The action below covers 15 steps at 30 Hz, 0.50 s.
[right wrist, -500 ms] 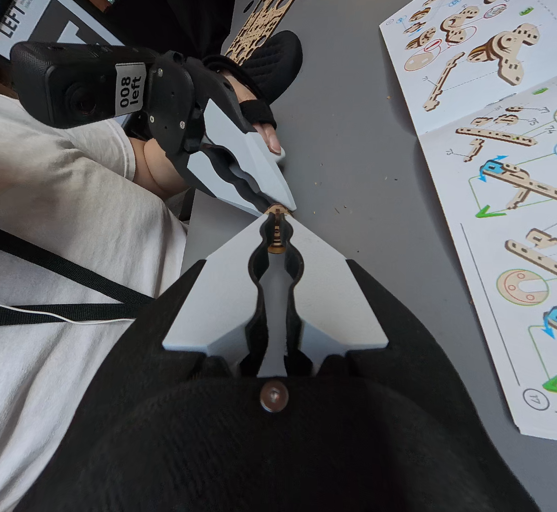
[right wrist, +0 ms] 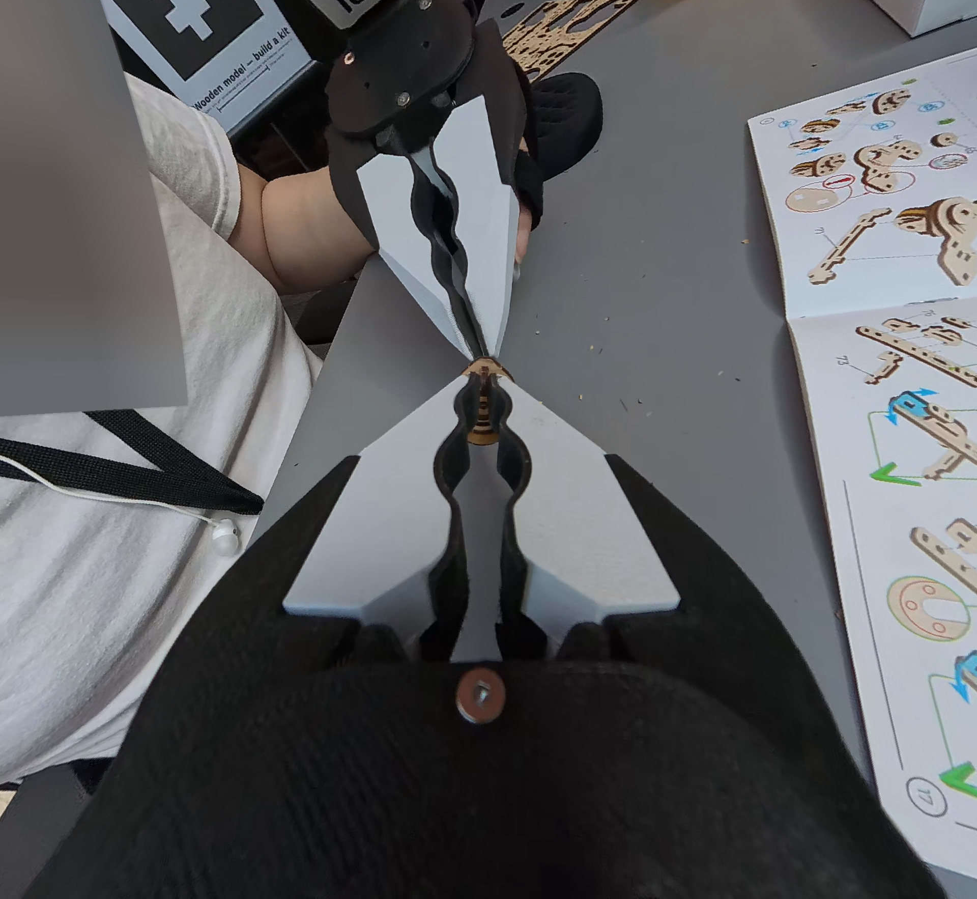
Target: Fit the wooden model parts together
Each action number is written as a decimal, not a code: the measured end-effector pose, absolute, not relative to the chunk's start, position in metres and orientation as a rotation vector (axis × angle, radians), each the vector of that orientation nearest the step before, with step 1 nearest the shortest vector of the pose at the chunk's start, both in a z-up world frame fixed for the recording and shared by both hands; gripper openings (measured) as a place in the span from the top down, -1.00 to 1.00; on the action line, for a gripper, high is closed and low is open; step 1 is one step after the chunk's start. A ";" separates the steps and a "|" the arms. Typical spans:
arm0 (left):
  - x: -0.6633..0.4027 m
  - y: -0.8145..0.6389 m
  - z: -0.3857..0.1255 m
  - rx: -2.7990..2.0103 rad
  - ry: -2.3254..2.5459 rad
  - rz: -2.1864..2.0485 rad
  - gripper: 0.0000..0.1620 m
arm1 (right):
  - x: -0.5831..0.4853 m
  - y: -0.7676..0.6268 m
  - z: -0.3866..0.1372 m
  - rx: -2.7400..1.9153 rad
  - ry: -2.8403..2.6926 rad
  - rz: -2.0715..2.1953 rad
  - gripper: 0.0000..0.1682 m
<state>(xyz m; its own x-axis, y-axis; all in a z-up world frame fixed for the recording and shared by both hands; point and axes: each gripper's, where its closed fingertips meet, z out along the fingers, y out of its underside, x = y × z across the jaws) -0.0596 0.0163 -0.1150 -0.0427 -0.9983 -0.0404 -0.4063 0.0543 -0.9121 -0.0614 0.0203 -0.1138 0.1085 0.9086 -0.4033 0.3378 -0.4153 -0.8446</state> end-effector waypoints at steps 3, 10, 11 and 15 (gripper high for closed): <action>-0.058 0.012 -0.122 -1.462 1.617 -0.947 0.98 | -0.061 0.019 -0.114 -1.806 -1.231 1.283 0.99; -0.058 0.013 -0.123 -1.470 1.617 -0.933 0.99 | -0.062 0.017 -0.115 -1.773 -1.282 1.231 0.99; -0.057 0.012 -0.125 -1.469 1.631 -0.928 1.00 | -0.062 0.016 -0.117 -1.777 -1.295 1.229 0.99; -0.057 0.010 -0.127 -1.468 1.656 -0.914 1.00 | -0.062 0.014 -0.119 -1.769 -1.324 1.195 0.99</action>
